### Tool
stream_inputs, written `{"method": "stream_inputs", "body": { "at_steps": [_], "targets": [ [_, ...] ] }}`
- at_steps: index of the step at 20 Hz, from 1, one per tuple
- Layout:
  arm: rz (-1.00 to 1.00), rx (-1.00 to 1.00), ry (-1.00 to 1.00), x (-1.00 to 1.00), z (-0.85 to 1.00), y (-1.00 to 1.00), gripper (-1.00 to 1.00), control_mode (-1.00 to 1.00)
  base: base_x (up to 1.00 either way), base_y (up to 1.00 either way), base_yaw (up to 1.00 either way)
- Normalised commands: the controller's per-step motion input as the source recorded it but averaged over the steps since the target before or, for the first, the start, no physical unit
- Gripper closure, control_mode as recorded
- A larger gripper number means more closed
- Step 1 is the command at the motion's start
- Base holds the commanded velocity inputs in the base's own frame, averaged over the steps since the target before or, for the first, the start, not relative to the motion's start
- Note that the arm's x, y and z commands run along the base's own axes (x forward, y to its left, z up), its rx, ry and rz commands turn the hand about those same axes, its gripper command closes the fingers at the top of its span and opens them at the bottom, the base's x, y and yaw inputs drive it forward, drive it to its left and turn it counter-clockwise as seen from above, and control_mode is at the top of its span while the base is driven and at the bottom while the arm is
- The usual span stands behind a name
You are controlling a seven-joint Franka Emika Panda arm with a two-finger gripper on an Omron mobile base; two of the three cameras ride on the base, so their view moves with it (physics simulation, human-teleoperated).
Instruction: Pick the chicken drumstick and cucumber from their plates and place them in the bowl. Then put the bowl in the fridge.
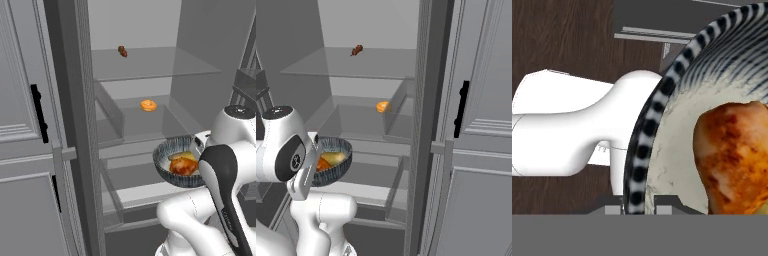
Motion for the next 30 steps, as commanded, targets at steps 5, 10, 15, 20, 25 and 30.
{"method": "stream_inputs", "body": {
  "at_steps": [5,10,15,20,25,30],
  "targets": [
    [0.00,0.00,0.00,0.03,0.00,0.00,1.00,-1.00,0.00,0.00,0.00],
    [0.02,0.01,-0.03,0.29,0.00,-0.05,1.00,-1.00,0.00,0.00,0.00],
    [0.06,0.06,-0.22,0.95,0.00,0.00,1.00,-1.00,0.00,0.00,0.00],
    [0.07,0.12,-0.21,1.00,0.00,0.03,1.00,-1.00,0.00,0.00,0.00],
    [0.01,0.13,-0.08,1.00,-0.10,0.07,1.00,-1.00,0.00,0.00,0.00],
    [0.00,0.05,0.00,1.00,-0.08,0.28,1.00,-1.00,0.00,0.00,0.00]
  ]
}}
